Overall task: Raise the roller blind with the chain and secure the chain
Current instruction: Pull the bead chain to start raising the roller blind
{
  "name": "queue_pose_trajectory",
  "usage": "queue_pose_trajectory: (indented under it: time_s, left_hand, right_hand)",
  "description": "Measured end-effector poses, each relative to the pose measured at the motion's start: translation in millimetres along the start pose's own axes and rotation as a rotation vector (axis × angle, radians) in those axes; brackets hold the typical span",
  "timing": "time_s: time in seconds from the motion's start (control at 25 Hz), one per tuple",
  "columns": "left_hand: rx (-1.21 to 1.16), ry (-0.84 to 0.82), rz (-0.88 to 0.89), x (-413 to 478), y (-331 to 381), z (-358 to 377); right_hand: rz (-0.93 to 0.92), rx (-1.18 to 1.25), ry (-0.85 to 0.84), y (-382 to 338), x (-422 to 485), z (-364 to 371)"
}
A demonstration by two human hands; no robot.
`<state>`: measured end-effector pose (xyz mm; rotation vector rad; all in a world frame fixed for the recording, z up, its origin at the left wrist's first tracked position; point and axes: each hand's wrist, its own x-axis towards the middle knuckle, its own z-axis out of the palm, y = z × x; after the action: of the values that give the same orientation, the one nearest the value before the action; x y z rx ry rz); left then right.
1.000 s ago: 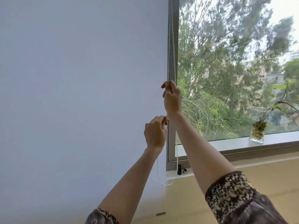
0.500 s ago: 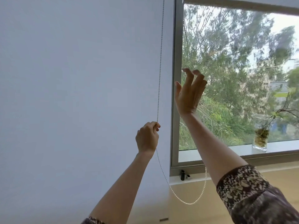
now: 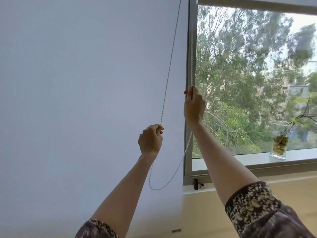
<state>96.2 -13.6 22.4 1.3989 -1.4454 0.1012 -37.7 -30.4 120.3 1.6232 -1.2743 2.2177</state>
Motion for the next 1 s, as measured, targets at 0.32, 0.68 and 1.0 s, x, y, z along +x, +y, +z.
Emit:
queue_pose_trajectory:
  time_s: [0.32,0.68,1.0]
  left_hand:
    - [-0.042,-0.014,-0.004,6.4,19.9,3.4]
    - [-0.115,0.007,0.018,0.9,48.9,8.3]
    - [-0.233,0.049,0.028,-10.4,69.4,-2.6]
  right_hand:
    - [-0.010,0.065,0.023,-3.4,-26.3,-10.1]
    - [-0.040,0.044,-0.016,6.8,-52.4,-27.1]
    - [-0.044,-0.029,-0.095,24.7,-87.8,-42.1]
